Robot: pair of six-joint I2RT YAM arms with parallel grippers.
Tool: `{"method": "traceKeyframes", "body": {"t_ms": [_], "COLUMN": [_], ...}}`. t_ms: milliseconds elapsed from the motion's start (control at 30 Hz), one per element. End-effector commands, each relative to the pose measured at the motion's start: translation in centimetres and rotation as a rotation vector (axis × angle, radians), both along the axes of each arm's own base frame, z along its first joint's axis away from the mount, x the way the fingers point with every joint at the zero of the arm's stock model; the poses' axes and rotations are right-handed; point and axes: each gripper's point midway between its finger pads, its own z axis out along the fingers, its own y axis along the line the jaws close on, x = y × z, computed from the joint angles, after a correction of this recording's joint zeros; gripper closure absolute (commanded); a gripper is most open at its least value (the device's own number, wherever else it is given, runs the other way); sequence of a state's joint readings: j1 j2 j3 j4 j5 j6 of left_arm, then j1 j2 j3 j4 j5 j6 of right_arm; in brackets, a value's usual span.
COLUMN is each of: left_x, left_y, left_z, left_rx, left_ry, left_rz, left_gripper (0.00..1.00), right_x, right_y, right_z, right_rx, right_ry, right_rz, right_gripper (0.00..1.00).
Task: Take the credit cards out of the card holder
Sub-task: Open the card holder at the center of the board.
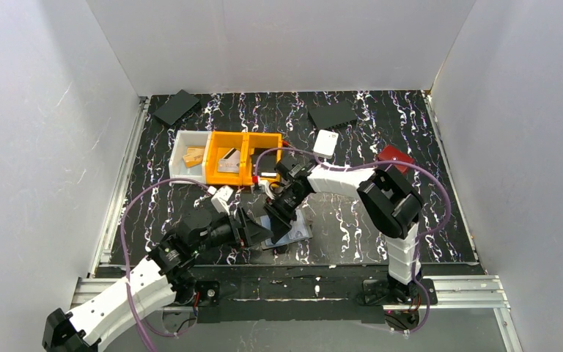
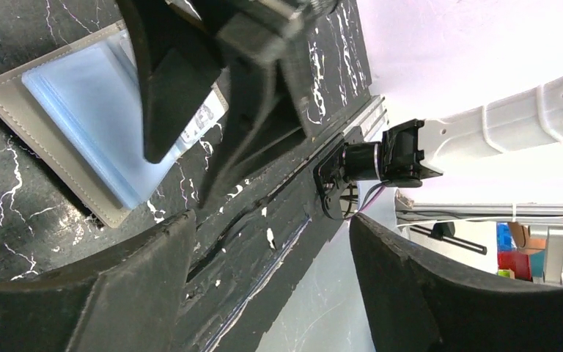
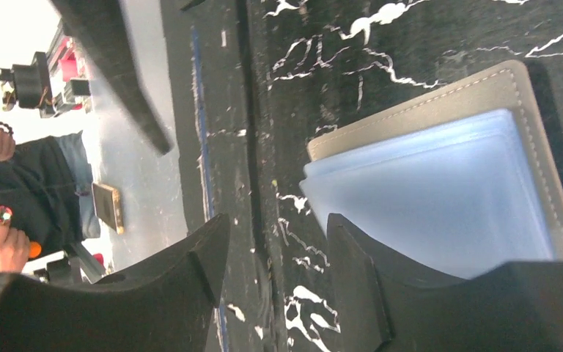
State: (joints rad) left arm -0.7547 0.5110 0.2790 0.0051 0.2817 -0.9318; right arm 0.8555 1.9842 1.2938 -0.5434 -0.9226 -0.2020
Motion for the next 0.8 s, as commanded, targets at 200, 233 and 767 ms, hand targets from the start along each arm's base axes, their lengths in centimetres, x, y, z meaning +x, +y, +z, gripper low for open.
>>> {"method": "traceKeyframes", "body": {"t_ms": [200, 233, 767], "left_x": [2.0, 2.2, 6.2], "left_y": [-2.3, -2.6, -5.9], "left_z": [1.9, 1.7, -7.4], "left_rx": [-0.088, -0.087, 0.131], "left_ry": [-0.049, -0.038, 0.205], "left_rz": [-0.010, -0.011, 0.021], "left_gripper": [0.36, 0.38, 0.61], "right_x": [1.6, 1.9, 8.6], "right_y": [-3.3, -3.6, -8.0], "right_z": [5.1, 5.2, 0.7], "right_rx": [0.192, 0.192, 0.005], "right_ry": [-0.045, -0.051, -0.145], "right_rz": [0.005, -0.008, -0.464], "right_gripper": [0.40, 0.40, 0.51]}}
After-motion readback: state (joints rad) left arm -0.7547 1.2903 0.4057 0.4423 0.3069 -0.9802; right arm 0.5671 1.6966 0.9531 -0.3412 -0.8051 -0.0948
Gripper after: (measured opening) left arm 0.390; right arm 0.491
